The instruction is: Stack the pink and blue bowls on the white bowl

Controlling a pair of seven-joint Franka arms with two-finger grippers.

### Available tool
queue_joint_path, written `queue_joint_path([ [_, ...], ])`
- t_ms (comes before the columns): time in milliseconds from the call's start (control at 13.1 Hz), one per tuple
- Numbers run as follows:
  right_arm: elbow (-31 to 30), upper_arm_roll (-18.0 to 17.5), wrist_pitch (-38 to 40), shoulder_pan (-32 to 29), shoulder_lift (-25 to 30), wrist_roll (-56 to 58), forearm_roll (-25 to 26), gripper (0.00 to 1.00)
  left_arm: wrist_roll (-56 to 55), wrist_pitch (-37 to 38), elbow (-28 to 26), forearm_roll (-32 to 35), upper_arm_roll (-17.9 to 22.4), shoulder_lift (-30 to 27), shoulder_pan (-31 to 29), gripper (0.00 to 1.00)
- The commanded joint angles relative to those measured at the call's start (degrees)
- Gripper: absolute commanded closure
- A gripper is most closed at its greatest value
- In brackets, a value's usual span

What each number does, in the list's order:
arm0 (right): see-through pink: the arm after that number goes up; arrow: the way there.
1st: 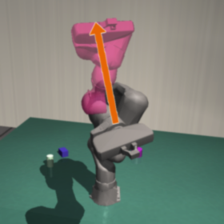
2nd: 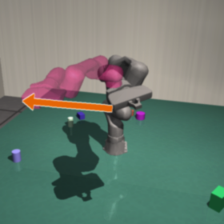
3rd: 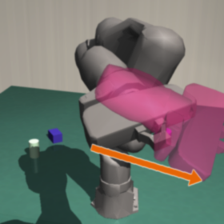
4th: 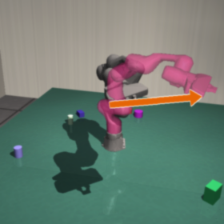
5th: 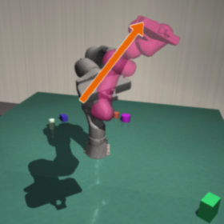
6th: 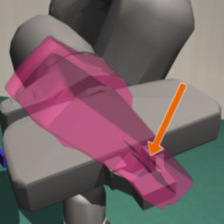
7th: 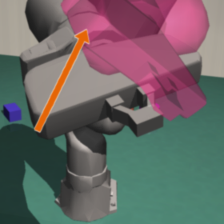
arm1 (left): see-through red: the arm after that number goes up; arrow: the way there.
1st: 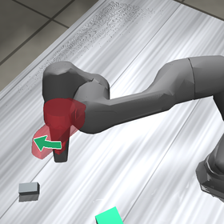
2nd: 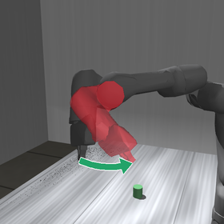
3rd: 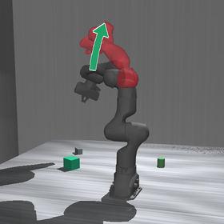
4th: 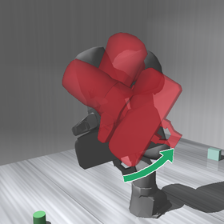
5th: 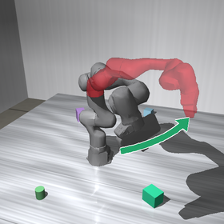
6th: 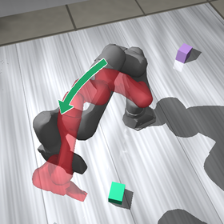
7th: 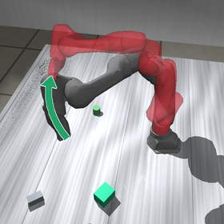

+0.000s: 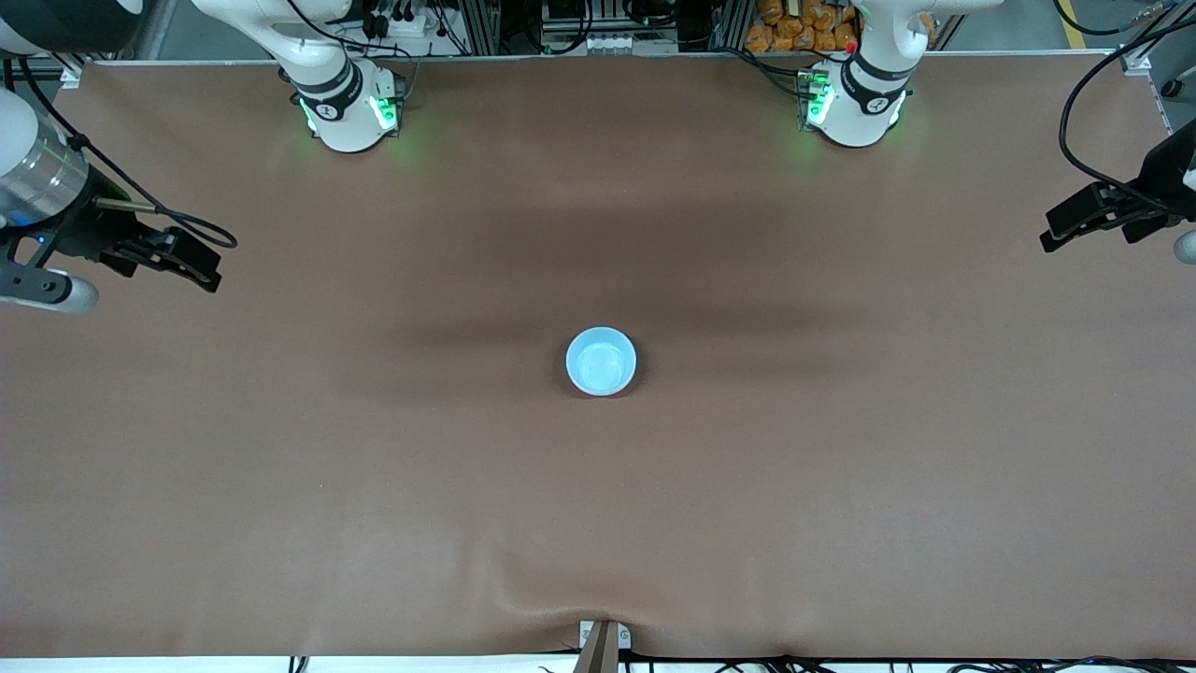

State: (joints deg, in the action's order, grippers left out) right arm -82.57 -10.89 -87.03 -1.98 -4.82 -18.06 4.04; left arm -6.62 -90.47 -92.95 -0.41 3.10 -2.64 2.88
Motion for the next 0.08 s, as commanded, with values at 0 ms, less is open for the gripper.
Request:
queue_joint_path([
  [0, -10.66, 1.4, -2.44, -0.65, 8.67, 4.25, -1.93, 0.0, 0.46, -0.06, 0.49, 0.85, -0.11, -0.26, -0.07, 0.0],
])
